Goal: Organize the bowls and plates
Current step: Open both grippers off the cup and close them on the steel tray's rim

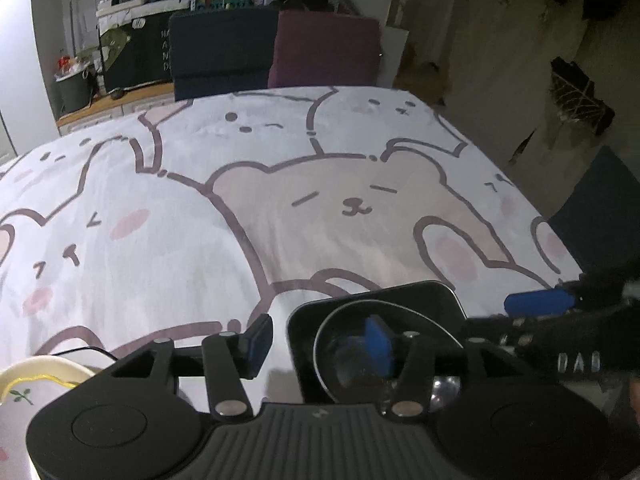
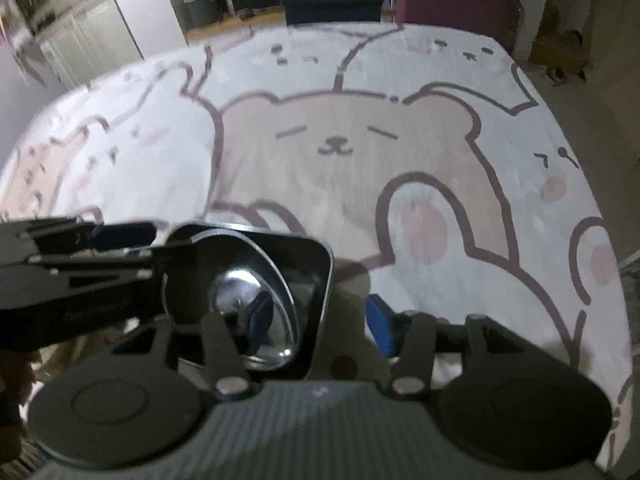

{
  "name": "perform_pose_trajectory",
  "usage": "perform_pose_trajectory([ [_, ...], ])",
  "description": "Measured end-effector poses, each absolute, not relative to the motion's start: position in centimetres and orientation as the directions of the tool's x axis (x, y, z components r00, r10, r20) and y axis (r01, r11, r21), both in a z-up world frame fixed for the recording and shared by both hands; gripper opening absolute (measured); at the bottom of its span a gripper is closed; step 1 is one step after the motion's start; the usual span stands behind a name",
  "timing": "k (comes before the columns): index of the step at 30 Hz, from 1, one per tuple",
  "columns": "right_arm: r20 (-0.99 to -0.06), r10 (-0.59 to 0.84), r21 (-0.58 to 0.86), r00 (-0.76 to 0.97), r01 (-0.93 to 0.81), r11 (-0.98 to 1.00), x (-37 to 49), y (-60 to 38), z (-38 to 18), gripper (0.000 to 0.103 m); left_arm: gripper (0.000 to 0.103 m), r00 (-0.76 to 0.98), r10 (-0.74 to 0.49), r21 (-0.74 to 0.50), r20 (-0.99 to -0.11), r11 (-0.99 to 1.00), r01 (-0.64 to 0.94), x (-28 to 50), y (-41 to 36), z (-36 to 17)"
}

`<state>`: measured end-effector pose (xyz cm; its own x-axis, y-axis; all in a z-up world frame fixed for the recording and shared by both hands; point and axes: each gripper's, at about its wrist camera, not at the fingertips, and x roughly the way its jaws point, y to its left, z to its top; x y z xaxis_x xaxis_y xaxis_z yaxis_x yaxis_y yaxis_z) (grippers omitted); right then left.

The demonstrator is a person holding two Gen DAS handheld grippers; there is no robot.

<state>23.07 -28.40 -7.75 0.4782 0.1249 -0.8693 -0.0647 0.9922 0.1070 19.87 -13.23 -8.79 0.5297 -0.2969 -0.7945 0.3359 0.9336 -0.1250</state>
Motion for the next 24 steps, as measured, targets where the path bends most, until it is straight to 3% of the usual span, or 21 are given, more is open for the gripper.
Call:
perform_pose_trajectory([
  [3, -0.863, 0.133, 0.132, 0.488, -0.036, 0.991, 22.9, -29.7, -7.6, 0.057, 0.053, 0.520, -0.307, -0.137, -0.797, 0.931, 0.339, 19.4, -12.1, -8.5],
  [6, -0.870, 0.140, 0.151, 0.472, -0.014, 0.988, 23.0, -30.7, -8.1, 0.046, 0.053, 0.517, -0.301, -0.135, -0.801, 0.933, 0.335, 19.0, -11.0, -8.5],
  [8, -0.872, 0.150, 0.163, 0.465, -0.013, 0.987, 23.1, -30.7, -8.5, 0.045, 0.054, 0.516, -0.295, -0.132, -0.804, 0.935, 0.329, 18.8, -10.3, -8.5],
  [10, -0.877, 0.150, 0.158, 0.457, -0.022, 0.987, 23.4, -30.5, -8.9, 0.040, 0.058, 0.517, -0.294, -0.133, -0.804, 0.936, 0.325, 18.7, -9.7, -8.5],
  [14, -0.887, 0.136, 0.132, 0.442, -0.040, 0.990, 24.0, -29.7, -9.5, 0.035, 0.075, 0.525, -0.290, -0.130, -0.800, 0.939, 0.320, 18.4, -9.1, -8.3],
  [17, -0.896, 0.113, 0.100, 0.430, -0.053, 0.994, 24.2, -29.0, -9.8, 0.031, 0.076, 0.523, -0.290, -0.129, -0.801, 0.938, 0.322, 18.5, -9.1, -8.4],
  [20, -0.905, 0.097, 0.074, 0.414, -0.071, 0.995, 24.3, -28.2, -10.3, 0.025, 0.068, 0.515, -0.296, -0.129, -0.805, 0.934, 0.334, 18.6, -9.4, -8.5],
  [24, -0.905, 0.095, 0.080, 0.414, -0.053, 0.995, 24.3, -28.5, -10.3, 0.023, 0.034, 0.478, -0.311, -0.144, -0.821, 0.924, 0.354, 18.8, -10.1, -8.9],
])
